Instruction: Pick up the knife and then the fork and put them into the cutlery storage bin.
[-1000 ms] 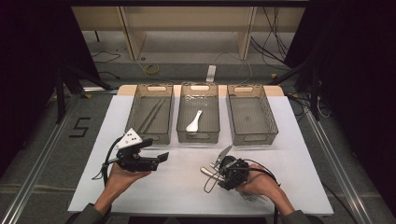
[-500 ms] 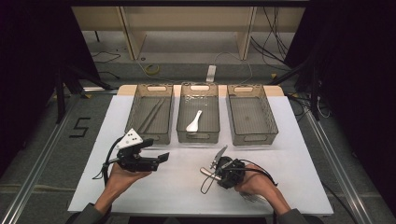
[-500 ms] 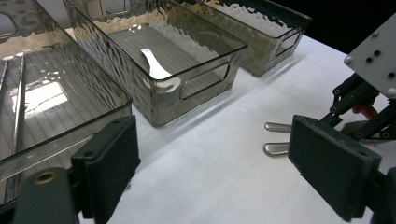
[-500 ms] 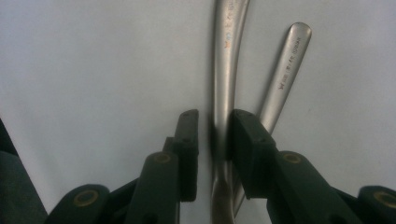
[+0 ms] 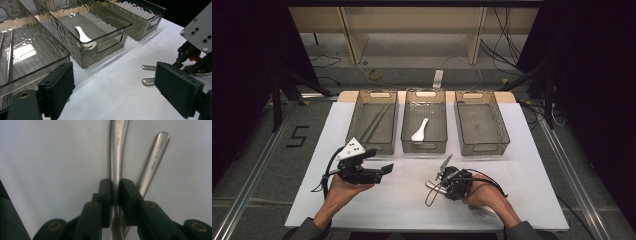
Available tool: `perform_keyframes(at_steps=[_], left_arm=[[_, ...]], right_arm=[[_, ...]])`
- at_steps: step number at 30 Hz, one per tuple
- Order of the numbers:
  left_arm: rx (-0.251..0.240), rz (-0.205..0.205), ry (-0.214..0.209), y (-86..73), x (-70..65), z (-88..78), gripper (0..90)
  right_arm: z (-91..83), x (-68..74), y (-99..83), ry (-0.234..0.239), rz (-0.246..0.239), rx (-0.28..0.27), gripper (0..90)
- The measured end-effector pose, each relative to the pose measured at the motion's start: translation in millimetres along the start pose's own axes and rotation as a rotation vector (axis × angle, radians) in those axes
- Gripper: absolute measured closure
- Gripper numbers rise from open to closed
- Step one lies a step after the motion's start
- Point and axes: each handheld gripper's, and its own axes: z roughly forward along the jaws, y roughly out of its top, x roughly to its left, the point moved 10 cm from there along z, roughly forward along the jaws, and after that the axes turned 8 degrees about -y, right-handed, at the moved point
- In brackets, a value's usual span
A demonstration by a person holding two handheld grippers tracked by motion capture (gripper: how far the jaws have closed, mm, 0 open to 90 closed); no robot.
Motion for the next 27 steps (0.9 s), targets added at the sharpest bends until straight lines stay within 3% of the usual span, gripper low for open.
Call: perform_keyframes(at_steps=[11,14,18,27], left_arm=[[0.004,0.001,-0.002,-0.2,-0.5,0.1,16.0],[-0.001,0.001,-0.003,0.2,-0.3,-0.1,16.0],[-0.004,0.000,-0.003,0.5,0.1,-0.5,16.1],[-0.007,-0.003,0.002,1.0,1.0,-1.6,16.3]], right_arm=[[-0.2,3.7,3.0,-0.034,-0.028,0.020,79.7],[-1.2,2.3,1.9,-0.043,-0.083,0.030,79.8],[-2.0,1.8,3.2,-0.055,-0.096,0.016,80.0],[-10.6,-4.9,9.1,-0.082,-0.053,-0.052,80.1]])
